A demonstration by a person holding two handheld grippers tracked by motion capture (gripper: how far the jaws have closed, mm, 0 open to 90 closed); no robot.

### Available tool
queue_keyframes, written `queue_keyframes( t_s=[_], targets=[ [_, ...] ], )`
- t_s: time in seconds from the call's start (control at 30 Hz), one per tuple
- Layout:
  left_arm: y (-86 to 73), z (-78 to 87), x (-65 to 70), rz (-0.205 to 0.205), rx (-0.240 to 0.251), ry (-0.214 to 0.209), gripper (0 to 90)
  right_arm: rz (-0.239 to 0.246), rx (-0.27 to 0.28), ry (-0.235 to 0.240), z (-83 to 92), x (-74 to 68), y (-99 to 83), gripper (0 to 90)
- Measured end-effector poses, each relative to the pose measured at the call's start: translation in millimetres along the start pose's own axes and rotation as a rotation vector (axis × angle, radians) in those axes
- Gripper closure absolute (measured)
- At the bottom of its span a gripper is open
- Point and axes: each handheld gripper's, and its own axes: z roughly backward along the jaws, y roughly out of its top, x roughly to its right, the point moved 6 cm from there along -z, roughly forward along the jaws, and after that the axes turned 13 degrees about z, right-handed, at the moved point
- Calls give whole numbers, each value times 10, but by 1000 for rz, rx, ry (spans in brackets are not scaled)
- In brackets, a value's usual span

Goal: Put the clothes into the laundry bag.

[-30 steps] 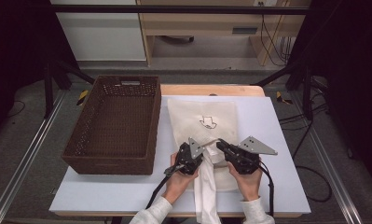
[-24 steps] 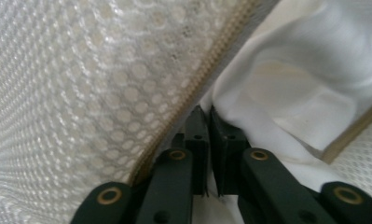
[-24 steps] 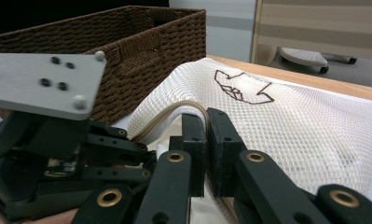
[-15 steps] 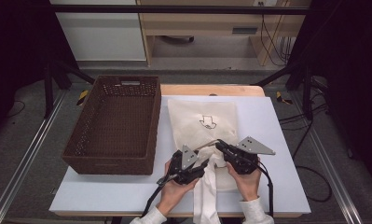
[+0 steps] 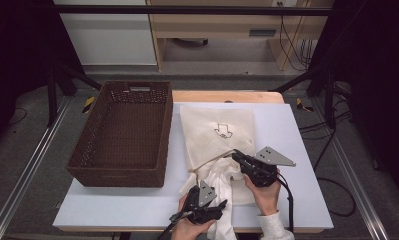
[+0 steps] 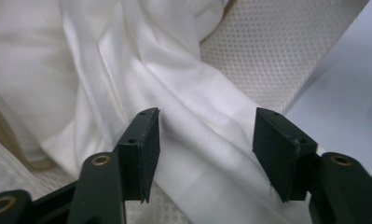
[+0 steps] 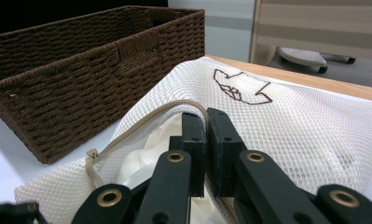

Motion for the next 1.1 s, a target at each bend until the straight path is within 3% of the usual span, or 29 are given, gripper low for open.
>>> queue_keyframes(
  t_s=[0.13,0.23,0.27,0.4,0.47,0.6,0.67,0.83,0.9,1.03,1.1],
  targets=[
    [-26,-30,-14,-1,-3,38,638,3,-3,0,-9,-7,-5,866],
    [17,-17,-19,21,-33,20,846,1,-3,-1,-7,-7,-3,866],
    [44,-10,-21,20,-28,9,856,2,-3,0,-4,-4,-3,866],
    [273,60,-25,1,31,-4,866,-3,-1,0,-5,1,-1,866],
    [452,70,-23,-31,64,14,866,0,-1,1,-9,-6,0,866],
    [754,-98,-100,-66,85,37,866,-2,0,3,-7,-8,2,866],
    [831,-211,-167,-85,91,79,865,-2,0,4,-4,-9,3,867],
    [892,-440,-377,-60,115,145,862,-5,0,4,-4,-11,2,867],
    [880,-463,-411,-40,124,138,857,-4,-6,4,-12,-18,-3,866],
    [842,-418,-401,-37,141,140,807,-2,-14,7,-42,-43,-14,867],
    [831,-342,-371,-19,140,109,743,0,-15,6,-37,-43,-14,867]
  ],
)
